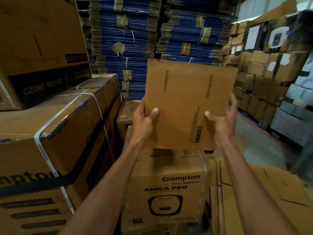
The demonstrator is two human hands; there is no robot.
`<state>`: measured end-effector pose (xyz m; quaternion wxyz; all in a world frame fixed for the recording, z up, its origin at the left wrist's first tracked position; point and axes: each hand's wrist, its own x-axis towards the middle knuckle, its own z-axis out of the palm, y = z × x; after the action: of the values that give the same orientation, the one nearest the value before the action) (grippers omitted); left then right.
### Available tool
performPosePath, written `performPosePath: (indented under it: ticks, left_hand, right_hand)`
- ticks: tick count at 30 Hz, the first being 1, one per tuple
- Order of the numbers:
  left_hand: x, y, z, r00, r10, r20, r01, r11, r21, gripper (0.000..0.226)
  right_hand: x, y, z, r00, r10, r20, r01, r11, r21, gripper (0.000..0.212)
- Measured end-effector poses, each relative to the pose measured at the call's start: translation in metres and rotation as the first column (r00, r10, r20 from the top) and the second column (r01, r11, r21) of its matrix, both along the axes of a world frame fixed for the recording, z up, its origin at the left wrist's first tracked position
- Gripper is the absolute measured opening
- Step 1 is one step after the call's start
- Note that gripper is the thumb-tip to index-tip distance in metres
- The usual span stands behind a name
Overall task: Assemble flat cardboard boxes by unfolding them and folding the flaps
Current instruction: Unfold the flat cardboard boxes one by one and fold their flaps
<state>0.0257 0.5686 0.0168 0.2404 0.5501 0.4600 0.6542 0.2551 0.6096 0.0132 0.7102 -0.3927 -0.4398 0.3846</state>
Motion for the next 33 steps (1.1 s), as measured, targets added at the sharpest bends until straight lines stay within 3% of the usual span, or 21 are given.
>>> performPosePath:
  ticks: [3, 6, 9, 13, 15, 16, 19, 22, 25, 26, 28, 30, 33]
  left_hand:
    - [0.025, -0.005, -0.044, 0.933, 0.035, 0.357, -0.030, 0.999, -0.020, 0.043]
    - [0.049, -0.002, -0.079, 0.800, 0.063, 0.597, -0.025, 0.997, -0.072, 0.051]
    - [0.072, -0.009, -0.099, 0.666, 0.077, 0.742, 0.005, 0.994, -0.108, 0.061]
    - [0.096, -0.024, -0.128, 0.537, 0.073, 0.840, 0.196, 0.958, -0.208, 0.085]
    - [0.102, -0.025, -0.148, 0.486, 0.134, 0.864, 0.278, 0.913, -0.298, 0.080]
    - [0.103, -0.025, -0.158, 0.467, 0.194, 0.862, 0.317, 0.874, -0.368, 0.068]
    - [0.095, -0.027, -0.178, 0.579, 0.312, 0.753, 0.400, 0.696, -0.596, 0.014]
    - [0.077, -0.037, -0.176, 0.732, 0.254, 0.632, 0.425, 0.555, -0.715, 0.015]
    - [0.060, -0.050, -0.150, 0.898, 0.049, 0.437, 0.373, 0.443, -0.815, 0.020]
    - [0.054, -0.053, -0.134, 0.937, -0.026, 0.349, 0.320, 0.471, -0.822, 0.019]
    - [0.045, -0.054, -0.095, 0.988, -0.149, 0.049, 0.137, 0.664, -0.735, 0.014]
    - [0.038, -0.053, -0.051, 0.971, -0.140, -0.192, 0.034, 0.882, -0.471, 0.012]
    - [0.032, -0.038, 0.002, 0.921, -0.042, -0.387, -0.009, 0.991, -0.131, 0.010]
  right_hand:
    - [0.004, -0.001, 0.048, 0.913, -0.034, 0.407, 0.001, 0.997, 0.081, 0.087]
    - [-0.012, 0.002, 0.073, 0.745, -0.090, 0.661, -0.004, 0.990, 0.140, 0.085]
    - [-0.029, 0.005, 0.071, 0.565, -0.097, 0.820, -0.082, 0.982, 0.172, 0.090]
    - [-0.050, 0.004, 0.051, 0.271, -0.204, 0.941, -0.137, 0.959, 0.247, 0.085]
    - [-0.061, 0.001, 0.036, 0.171, -0.250, 0.953, -0.175, 0.944, 0.280, 0.083]
    - [-0.066, 0.000, 0.026, 0.125, -0.270, 0.955, -0.200, 0.935, 0.291, 0.083]
    - [-0.074, -0.004, -0.006, 0.041, -0.272, 0.961, -0.252, 0.928, 0.274, 0.081]
    - [-0.068, -0.012, -0.034, 0.024, -0.270, 0.962, -0.276, 0.923, 0.266, 0.082]
    - [-0.057, -0.019, -0.047, 0.023, -0.257, 0.966, -0.340, 0.907, 0.249, 0.073]
    - [-0.054, -0.020, -0.047, 0.061, -0.230, 0.971, -0.345, 0.908, 0.237, 0.064]
    - [-0.048, -0.019, -0.042, 0.213, -0.177, 0.961, -0.286, 0.929, 0.235, 0.050]
    - [-0.041, -0.014, -0.035, 0.325, -0.172, 0.930, -0.172, 0.956, 0.237, 0.044]
    - [-0.037, -0.009, -0.024, 0.250, -0.196, 0.948, -0.072, 0.973, 0.220, 0.041]
